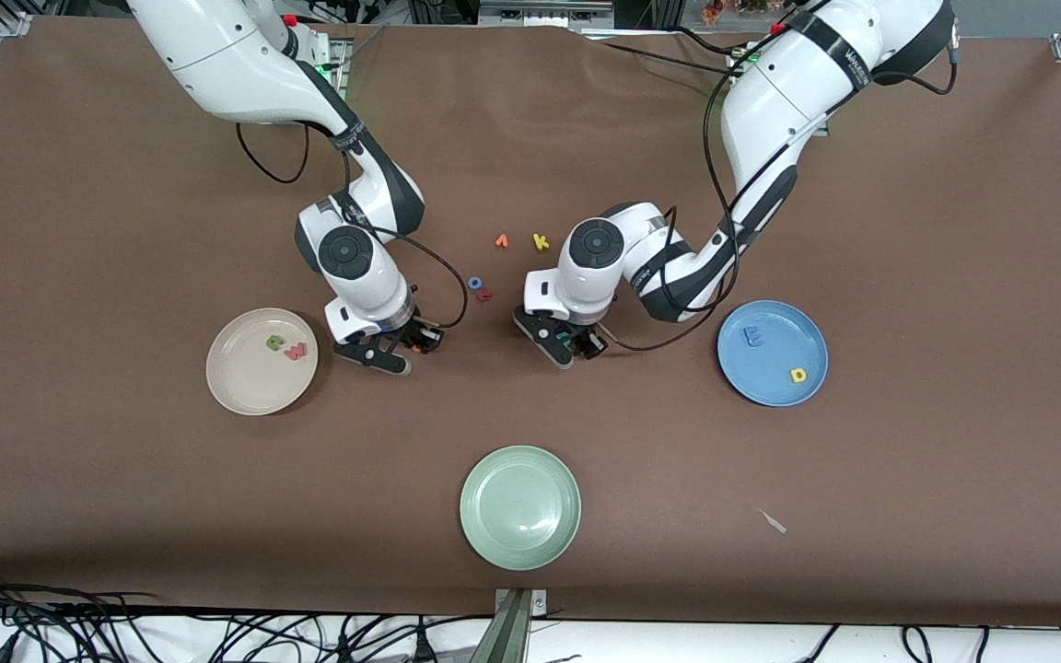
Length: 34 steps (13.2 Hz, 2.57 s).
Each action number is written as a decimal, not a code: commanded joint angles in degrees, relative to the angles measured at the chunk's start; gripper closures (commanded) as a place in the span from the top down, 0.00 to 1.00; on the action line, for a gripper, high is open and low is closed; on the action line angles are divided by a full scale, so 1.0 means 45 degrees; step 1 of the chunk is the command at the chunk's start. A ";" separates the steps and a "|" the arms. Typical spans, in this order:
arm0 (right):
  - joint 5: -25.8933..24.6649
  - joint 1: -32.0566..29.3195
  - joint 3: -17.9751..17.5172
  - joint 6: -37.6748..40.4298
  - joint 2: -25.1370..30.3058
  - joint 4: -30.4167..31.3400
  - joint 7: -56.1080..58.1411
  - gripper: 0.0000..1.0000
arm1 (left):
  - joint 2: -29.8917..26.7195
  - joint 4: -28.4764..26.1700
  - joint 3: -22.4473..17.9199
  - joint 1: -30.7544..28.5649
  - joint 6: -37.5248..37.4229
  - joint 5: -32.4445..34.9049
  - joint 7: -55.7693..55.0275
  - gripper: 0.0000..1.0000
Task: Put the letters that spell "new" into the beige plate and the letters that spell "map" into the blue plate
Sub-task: 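Carry cyan d toward blue plate while the right gripper releases orange e, then release cyan d on blue plate while the right gripper returns to rest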
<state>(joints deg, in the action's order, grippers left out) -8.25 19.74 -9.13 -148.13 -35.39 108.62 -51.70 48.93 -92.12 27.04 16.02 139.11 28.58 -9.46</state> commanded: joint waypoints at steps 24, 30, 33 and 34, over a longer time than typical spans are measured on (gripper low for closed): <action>0.0271 -0.4835 0.0467 0.5432 0.3488 -0.0328 1.0004 0.97 | -0.2356 -0.0857 0.0378 -0.5043 -0.5171 0.0055 0.5400 0.10; 0.1558 -0.4816 0.0506 0.9608 0.4954 -0.2999 1.0062 0.99 | -0.3020 -0.1015 0.0766 -0.5317 -0.5755 0.0994 0.5598 1.00; 0.1658 -0.4739 0.0797 1.1137 0.5111 -0.4331 1.0082 1.00 | -0.3915 -0.0799 0.1471 -0.5375 -0.6515 -0.0308 0.4666 1.00; 0.1677 -0.4351 0.1360 1.1256 0.5188 -0.4489 1.0121 1.00 | -0.4286 -0.0625 0.1472 -0.5337 -0.6731 -0.1205 0.4371 1.00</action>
<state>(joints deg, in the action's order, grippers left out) -1.96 -1.72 -6.10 -99.87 -11.57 91.05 -6.55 33.98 -94.80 33.41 -7.88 111.43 28.39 12.24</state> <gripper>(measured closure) 0.000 0.000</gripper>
